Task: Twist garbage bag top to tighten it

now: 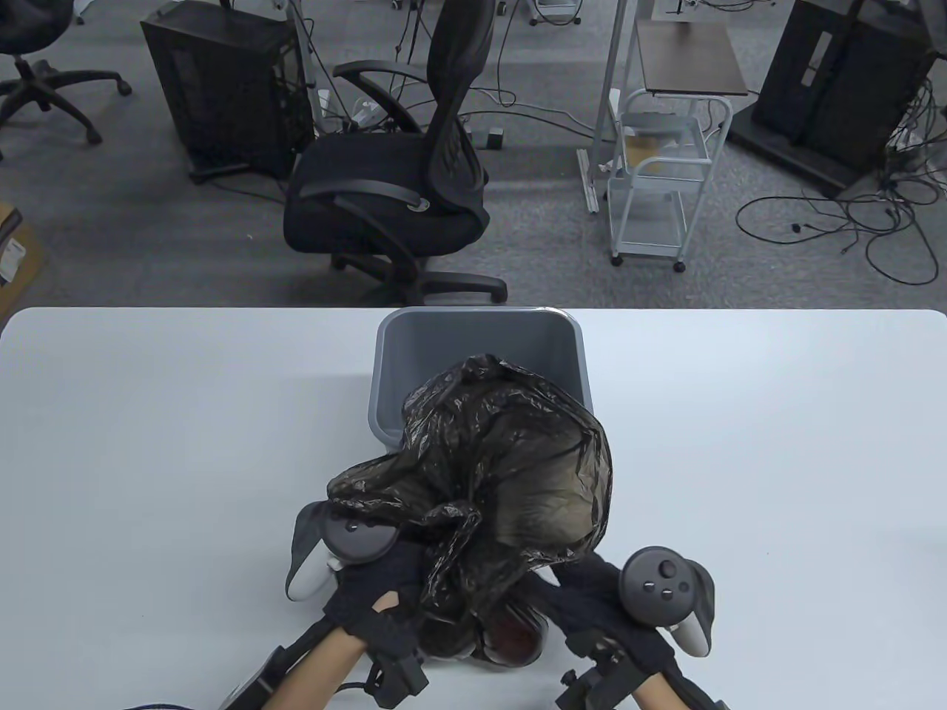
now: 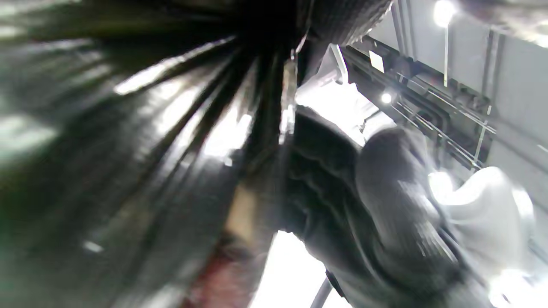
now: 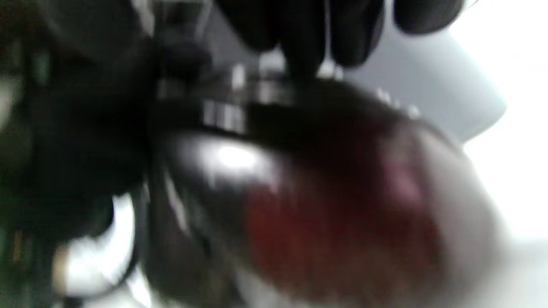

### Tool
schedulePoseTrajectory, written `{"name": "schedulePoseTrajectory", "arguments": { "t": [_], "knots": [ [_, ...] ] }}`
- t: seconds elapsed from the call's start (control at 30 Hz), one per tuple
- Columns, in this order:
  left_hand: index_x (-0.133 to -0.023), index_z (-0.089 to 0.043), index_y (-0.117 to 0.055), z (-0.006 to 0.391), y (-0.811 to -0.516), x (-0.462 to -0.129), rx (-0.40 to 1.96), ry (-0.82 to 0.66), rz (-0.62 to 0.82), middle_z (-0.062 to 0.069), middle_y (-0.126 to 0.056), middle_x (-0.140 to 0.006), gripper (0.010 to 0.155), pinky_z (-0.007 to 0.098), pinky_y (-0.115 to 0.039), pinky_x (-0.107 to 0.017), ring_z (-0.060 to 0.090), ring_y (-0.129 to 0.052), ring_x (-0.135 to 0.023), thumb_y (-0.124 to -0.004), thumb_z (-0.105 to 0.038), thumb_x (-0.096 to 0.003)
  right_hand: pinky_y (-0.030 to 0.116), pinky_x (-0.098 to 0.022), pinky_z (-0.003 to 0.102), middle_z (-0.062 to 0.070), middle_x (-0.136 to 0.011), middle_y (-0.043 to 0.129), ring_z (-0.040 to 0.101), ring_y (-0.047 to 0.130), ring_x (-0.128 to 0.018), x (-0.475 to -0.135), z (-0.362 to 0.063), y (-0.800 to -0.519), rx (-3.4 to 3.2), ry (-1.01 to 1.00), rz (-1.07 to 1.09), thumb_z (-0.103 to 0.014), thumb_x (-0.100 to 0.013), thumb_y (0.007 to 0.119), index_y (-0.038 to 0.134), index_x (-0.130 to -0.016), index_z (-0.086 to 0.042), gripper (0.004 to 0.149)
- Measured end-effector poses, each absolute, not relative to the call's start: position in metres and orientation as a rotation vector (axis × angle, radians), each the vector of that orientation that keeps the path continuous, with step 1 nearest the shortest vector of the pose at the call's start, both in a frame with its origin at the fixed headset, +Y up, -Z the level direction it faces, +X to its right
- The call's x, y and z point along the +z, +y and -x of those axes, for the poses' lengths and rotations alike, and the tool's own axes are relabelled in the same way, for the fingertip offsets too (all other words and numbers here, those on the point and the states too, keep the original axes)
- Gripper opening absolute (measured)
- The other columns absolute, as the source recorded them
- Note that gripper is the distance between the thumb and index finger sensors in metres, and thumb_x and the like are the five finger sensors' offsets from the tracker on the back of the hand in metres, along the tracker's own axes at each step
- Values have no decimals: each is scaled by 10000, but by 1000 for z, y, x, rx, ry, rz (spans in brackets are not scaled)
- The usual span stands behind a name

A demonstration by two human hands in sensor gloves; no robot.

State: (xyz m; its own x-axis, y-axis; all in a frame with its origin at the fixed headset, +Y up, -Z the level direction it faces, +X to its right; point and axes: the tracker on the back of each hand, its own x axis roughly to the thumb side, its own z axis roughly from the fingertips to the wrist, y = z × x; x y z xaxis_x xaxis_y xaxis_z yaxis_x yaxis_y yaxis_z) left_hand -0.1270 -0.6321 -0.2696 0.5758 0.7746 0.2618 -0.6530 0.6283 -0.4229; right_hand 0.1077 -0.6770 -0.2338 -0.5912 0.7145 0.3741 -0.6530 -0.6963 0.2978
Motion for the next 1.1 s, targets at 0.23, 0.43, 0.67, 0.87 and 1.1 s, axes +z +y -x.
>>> {"name": "schedulePoseTrajectory", "arguments": {
  "t": [0.23, 0.43, 0.67, 0.87, 1.1],
  "knots": [
    [-980, -304, -801, 128, -626, -264, 858, -480, 302, 95, -791, -1115, 436, 575, -657, -637, 365, -792, -993, -638, -447, -601, 436, -685, 768, 198, -1192, 514, 529, 495, -1069, -235, -90, -683, 2487, 217, -724, -295, -574, 745, 383, -1192, -77, 749],
    [-958, -264, -860, 114, -640, -270, 1082, -756, 607, 111, -489, -1274, 438, 701, -184, -683, 376, -245, -1175, -688, -406, -582, 381, -693, 782, 60, -1178, 632, 491, 472, -1107, -259, -114, -691, 2290, 255, -825, -183, -572, 702, 637, -1102, -283, 543],
    [-973, -253, -838, 109, -648, -276, 1064, -786, 642, 122, -746, -1159, 445, 653, -369, -731, 376, -530, -1129, -684, -408, -585, 487, -711, 716, 168, -1178, 564, 492, 583, -1048, -272, -135, -706, 2319, 107, -355, -374, -558, 768, 474, -1179, -169, 718],
    [-1004, -290, -773, 120, -639, -273, 887, -540, 401, 106, -841, -1065, 450, 524, -776, -571, 371, -832, -948, -637, -452, -608, 636, -609, 666, 218, -973, 816, 488, 802, -840, -246, -138, -673, 2134, -139, -408, -422, -601, 642, 769, -1014, -57, 565],
    [-1027, -303, -739, 118, -632, -261, 790, -433, 285, 113, -768, -1116, 458, 413, -869, -481, 332, -851, -937, -615, -470, -619, 502, -642, 768, 331, -1144, 555, 607, 492, -1019, -216, -82, -672, 2508, 12, -660, -677, -544, 623, 478, -1173, 60, 980]
  ]
}}
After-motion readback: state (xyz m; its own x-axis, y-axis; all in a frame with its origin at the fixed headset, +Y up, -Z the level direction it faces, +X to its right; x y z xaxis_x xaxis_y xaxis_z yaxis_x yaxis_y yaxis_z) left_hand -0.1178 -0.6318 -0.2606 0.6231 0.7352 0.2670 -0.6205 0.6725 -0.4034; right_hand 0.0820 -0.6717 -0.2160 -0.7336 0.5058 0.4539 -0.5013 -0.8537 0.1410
